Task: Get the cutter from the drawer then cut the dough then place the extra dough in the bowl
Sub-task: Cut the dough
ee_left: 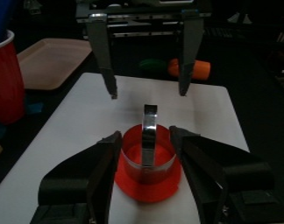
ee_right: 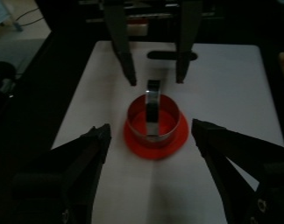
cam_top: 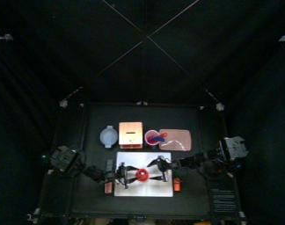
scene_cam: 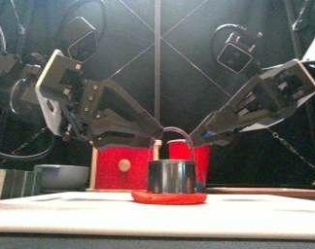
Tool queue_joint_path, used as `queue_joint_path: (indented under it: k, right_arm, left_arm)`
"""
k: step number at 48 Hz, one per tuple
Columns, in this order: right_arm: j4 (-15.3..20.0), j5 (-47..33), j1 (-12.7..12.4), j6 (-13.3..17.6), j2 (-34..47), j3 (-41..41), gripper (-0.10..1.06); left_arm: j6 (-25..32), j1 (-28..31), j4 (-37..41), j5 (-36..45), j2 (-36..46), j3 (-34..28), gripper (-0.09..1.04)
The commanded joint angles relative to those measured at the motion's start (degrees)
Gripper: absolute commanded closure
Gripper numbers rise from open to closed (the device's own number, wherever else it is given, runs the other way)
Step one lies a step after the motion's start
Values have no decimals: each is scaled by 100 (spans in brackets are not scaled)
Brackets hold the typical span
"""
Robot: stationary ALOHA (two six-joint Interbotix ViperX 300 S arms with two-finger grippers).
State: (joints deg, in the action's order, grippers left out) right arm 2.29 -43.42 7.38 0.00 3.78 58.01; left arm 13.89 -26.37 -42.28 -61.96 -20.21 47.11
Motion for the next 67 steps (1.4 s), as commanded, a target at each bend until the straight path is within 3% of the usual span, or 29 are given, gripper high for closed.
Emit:
queue_joint_path:
  k: [1,7,15,36,56,67]
  right_arm:
    - [844,-343,387,-360,-97,-9,-5]
    - [1037,-431,580,-325,9,-105,-5]
    - [1020,-457,686,-325,378,-404,-5]
    - [1301,-264,694,-352,396,-536,-5]
    - [1195,-53,642,-431,404,-589,-4]
    - [1195,-53,554,-431,439,-615,5]
  left_arm:
    - [0,9,-26,-62,35,-105,9]
    - [0,9,-26,-62,-9,-114,10]
    - [26,9,-35,-53,-88,-176,10]
    - [79,9,70,-53,-53,-229,11]
    - [70,9,88,-53,-53,-211,11]
    - [70,18,88,-26,-62,-211,11]
